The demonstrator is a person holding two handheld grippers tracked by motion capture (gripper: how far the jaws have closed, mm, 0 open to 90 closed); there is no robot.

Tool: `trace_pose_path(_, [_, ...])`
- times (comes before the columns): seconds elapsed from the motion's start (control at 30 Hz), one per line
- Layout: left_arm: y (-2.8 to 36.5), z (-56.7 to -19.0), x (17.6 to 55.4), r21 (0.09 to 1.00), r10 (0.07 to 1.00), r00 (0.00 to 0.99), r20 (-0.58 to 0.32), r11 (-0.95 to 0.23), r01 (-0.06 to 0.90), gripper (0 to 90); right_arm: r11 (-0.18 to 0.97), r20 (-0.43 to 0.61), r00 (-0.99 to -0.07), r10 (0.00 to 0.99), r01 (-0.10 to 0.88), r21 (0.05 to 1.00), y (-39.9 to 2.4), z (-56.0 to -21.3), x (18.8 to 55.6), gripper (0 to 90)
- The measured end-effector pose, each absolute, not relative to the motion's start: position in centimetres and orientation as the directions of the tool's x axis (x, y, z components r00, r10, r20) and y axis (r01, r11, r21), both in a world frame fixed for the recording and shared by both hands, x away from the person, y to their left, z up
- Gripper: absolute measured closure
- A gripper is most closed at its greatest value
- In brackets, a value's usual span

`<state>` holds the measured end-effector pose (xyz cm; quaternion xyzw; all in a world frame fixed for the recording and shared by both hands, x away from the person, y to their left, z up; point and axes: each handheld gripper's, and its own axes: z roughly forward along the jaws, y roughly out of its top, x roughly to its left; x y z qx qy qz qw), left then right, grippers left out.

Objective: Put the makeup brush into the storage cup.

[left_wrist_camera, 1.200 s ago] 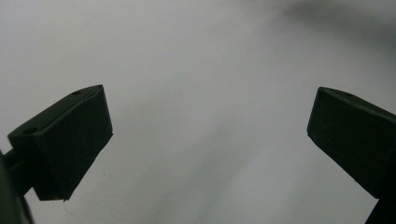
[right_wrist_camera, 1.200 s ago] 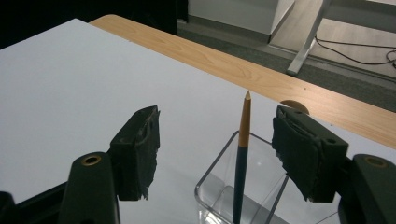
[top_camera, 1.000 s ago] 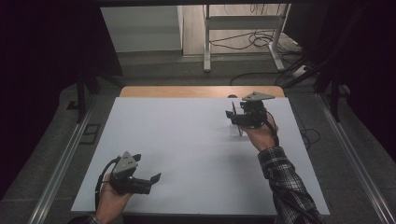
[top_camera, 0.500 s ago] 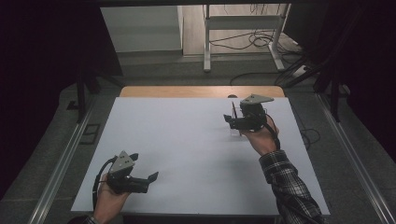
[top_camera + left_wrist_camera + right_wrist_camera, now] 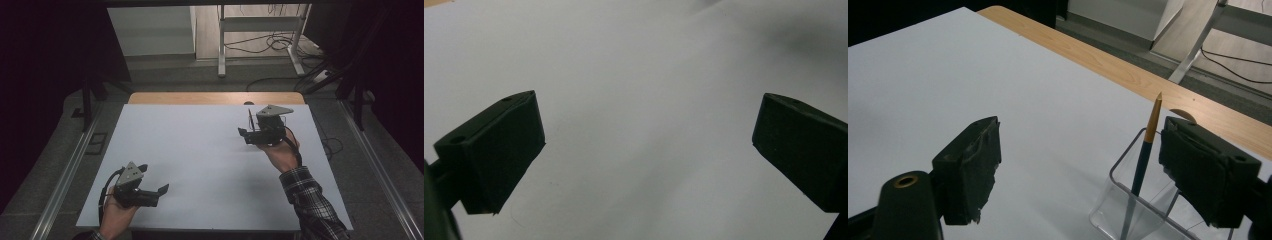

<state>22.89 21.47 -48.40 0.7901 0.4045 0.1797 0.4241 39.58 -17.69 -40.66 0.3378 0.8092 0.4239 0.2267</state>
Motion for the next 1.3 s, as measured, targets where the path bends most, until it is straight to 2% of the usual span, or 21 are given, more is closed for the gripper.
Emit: trace_pose_path(1.3, [21.4,-48.4,22.9,0.818,0.787,0.614,-0.058,-0.315,0.481,0.7,0.446,-0.080,-0.691,0.719,0.370,0.815,-18.4,-41.9,34.4,3.4])
